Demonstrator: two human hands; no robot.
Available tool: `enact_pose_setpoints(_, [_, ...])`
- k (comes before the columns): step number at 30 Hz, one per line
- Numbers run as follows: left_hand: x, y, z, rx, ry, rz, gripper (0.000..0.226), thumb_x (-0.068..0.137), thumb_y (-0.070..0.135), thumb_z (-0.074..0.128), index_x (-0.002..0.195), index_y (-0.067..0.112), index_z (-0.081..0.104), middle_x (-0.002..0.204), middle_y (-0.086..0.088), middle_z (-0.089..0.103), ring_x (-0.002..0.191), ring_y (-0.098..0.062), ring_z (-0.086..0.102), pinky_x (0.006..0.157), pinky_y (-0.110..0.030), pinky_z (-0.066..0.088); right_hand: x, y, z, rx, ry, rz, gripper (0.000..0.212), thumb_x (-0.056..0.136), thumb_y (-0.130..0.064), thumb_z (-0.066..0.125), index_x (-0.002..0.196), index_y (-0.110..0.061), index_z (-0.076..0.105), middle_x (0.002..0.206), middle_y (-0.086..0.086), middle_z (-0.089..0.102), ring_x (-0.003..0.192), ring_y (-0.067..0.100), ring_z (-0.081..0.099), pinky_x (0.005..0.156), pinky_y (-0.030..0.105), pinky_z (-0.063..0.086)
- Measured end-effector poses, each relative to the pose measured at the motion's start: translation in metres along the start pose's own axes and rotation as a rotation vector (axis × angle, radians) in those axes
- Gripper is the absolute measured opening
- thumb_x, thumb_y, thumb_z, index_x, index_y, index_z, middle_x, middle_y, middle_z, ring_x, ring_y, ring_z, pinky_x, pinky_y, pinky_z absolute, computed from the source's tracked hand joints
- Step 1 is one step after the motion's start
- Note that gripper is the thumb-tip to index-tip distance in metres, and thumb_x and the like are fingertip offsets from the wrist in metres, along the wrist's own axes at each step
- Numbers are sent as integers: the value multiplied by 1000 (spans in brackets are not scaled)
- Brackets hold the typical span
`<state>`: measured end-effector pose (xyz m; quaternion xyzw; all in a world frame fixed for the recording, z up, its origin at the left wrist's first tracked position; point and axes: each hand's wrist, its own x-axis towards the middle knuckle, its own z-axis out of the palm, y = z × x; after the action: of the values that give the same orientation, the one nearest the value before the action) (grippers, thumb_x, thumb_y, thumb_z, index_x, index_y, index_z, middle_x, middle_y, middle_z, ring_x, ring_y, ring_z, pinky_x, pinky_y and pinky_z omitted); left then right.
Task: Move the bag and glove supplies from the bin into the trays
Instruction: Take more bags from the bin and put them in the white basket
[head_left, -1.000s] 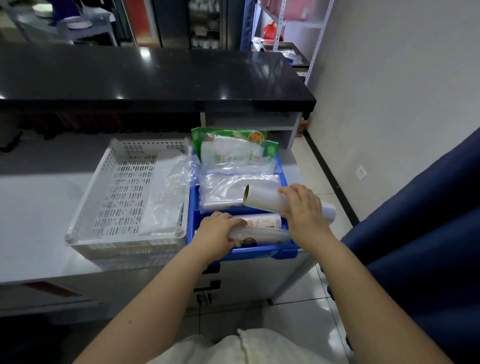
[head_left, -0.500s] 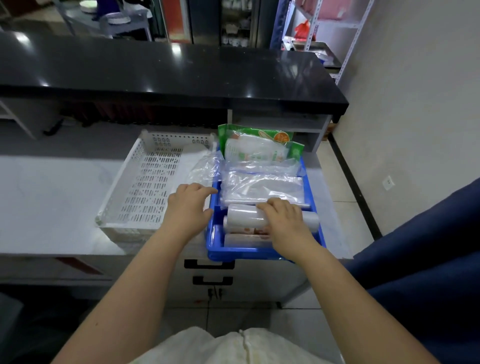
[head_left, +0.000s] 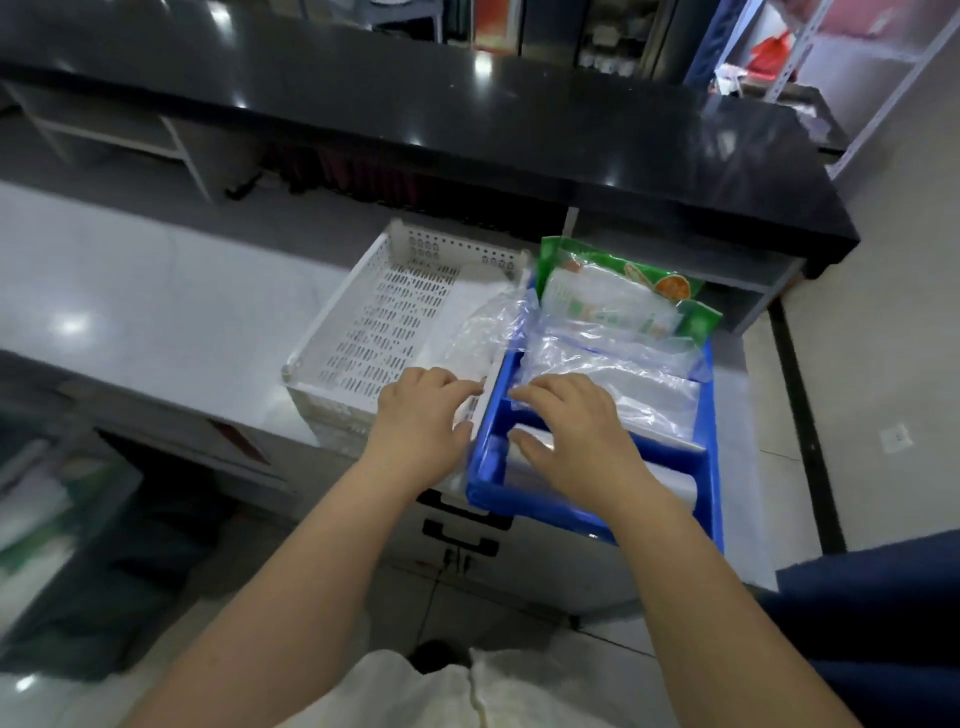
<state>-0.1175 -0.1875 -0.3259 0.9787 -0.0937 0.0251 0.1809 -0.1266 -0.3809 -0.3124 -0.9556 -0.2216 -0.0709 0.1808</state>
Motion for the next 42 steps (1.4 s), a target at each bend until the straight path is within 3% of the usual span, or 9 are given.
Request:
enact_pose_setpoints(4, [-30, -39, -14, 12, 23, -167, 44, 86, 34, 57, 129, 35, 53, 125, 6, 56, 119, -21, 42, 99, -43, 36, 36, -42, 15, 70, -26, -195, 38, 80, -27, 72, 116, -17, 64, 109, 2, 63, 104, 28, 54, 89, 43, 41])
enact_pose_setpoints(11, [-115, -128, -58, 34, 156, -533, 43, 86, 35, 59, 129, 35, 54, 123, 5, 57, 118, -24, 44, 95, -45, 40, 91, -131, 70, 23, -274, -455, 42, 83, -31, 65, 124, -23, 59, 122, -1, 58, 116, 27, 47, 95, 42, 37])
enact_pose_setpoints(18, [-208, -246, -98, 31, 290, -803, 42, 84, 35, 62, 126, 34, 56, 122, 1, 59, 114, -28, 48, 89, -43, 44, 128, -277, 130, 40, -340, -705, 42, 82, -30, 65, 122, -22, 59, 124, 2, 59, 115, 30, 47, 94, 45, 39])
enact_pose_setpoints(23, [-275, -345, -130, -14, 305, -939, 44, 84, 35, 64, 128, 33, 56, 125, -2, 59, 116, -29, 47, 92, -41, 42, 161, -396, 183, 24, -393, -840, 49, 85, -38, 63, 131, -29, 49, 134, -4, 50, 125, 26, 39, 102, 43, 32])
enact_pose_setpoints(29, [-332, -446, -153, -90, 268, -1100, 45, 87, 36, 63, 131, 31, 54, 133, -2, 55, 122, -28, 44, 99, -43, 42, 185, -502, 244, 23, -502, -867, 51, 87, -37, 62, 134, -28, 46, 136, -3, 48, 127, 25, 36, 106, 43, 30])
enact_pose_setpoints(42, [-323, -618, -134, -145, 186, -1252, 43, 89, 34, 58, 132, 31, 52, 130, -3, 55, 119, -28, 44, 92, -40, 41, 300, -617, 388, 1, -750, -936, 50, 85, -36, 62, 132, -31, 47, 136, -6, 47, 126, 23, 35, 104, 43, 31])
